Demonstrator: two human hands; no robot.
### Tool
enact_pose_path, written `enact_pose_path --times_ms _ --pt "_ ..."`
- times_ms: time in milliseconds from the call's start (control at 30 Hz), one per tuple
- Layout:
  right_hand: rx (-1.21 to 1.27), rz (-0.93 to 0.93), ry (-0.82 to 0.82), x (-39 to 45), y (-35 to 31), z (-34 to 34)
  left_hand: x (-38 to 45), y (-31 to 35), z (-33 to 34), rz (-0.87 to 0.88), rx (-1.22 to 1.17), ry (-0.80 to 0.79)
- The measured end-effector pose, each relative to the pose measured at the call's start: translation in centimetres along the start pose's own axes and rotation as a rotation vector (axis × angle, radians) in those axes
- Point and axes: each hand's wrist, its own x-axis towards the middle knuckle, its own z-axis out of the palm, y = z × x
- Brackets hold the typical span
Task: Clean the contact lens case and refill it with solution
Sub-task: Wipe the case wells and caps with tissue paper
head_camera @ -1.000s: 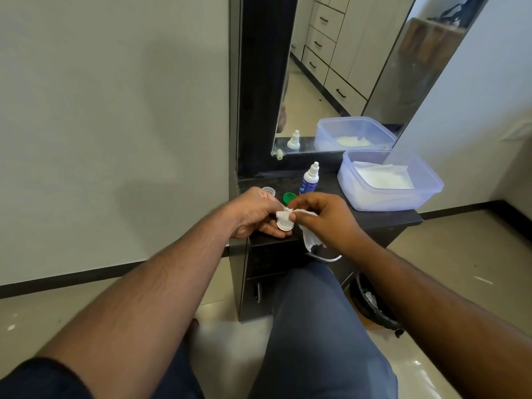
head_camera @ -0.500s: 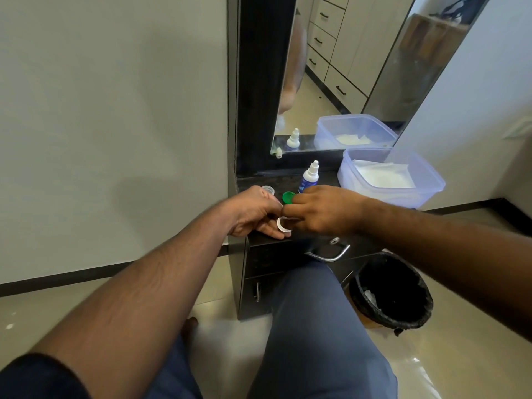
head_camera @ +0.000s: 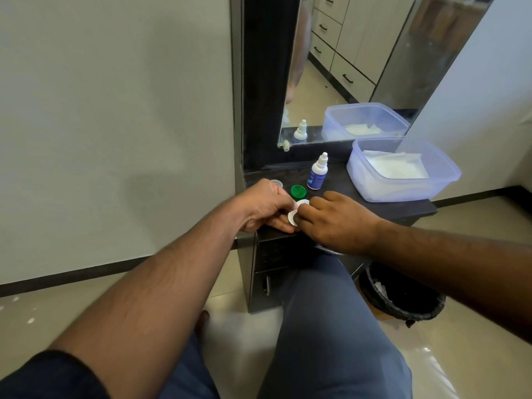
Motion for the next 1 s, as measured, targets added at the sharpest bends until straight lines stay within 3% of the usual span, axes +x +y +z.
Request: enact_pose_path --times_ms 100,167,233,300,367,400,467,533,600,633,700,800,867,933,1000 --pt "0.176 0.29 -0.121 0.7 -1.8 -0.8 0.4 -0.4 0.3 0.046 0.003 0.06" --pt "0.42 0.574 -0.257 1.5 -2.7 -1.2 0.5 -0.8 0.3 0.073 -0.007 0.105" --pt "0.732 0.87 -0.234 2.4 -3.5 -1.3 0.5 -1.1 0.3 0.094 -0.019 0.127" --pt "1.189 1.25 -0.076 3.3 -4.1 -0.6 0.4 -1.2 0.3 0.109 -0.033 0.135" --pt "1.797 1.648 0.133 3.9 -4.5 0.3 0.2 -1.1 0.1 0.118 -0.015 0.143" --pt "2.082 1.753 0.205 3.7 -4.6 0.5 0.0 -0.9 0.1 0.113 0.005 0.134" --pt "2.426 1.793 0.393 2.9 -4.6 1.1 -0.2 -0.8 0.1 0.088 0.031 0.068" --pt "2.551 1.748 0.562 1.5 -4.0 0.9 -0.5 -0.5 0.3 0.061 0.084 -0.007" --pt "2.452 1.657 0.736 0.0 -3.2 -0.2 -0.6 -0.3 0.2 0.045 0.115 -0.037" --pt "2.243 1.65 0.751 -0.6 -2.8 -0.9 -0.7 -0.2 0.2 0.039 0.118 -0.042" --pt "1.653 1.488 0.604 -1.4 -1.6 -1.6 -0.8 0.0 0.1 0.023 0.123 -0.053" --pt "0.916 0.812 0.217 -2.5 0.7 -1.0 -1.0 0.1 0.1 0.012 0.133 -0.063" --pt "0.582 0.392 0.102 -2.8 1.9 -0.4 -1.1 0.1 0.1 0.015 0.148 -0.063" --pt "0.376 0.131 0.068 -2.4 2.9 -0.4 -1.0 0.2 0.1 0.011 0.161 -0.062" --pt "0.286 -0.01 0.073 -1.6 3.6 -0.8 -0.9 0.2 0.1 0.008 0.168 -0.065"
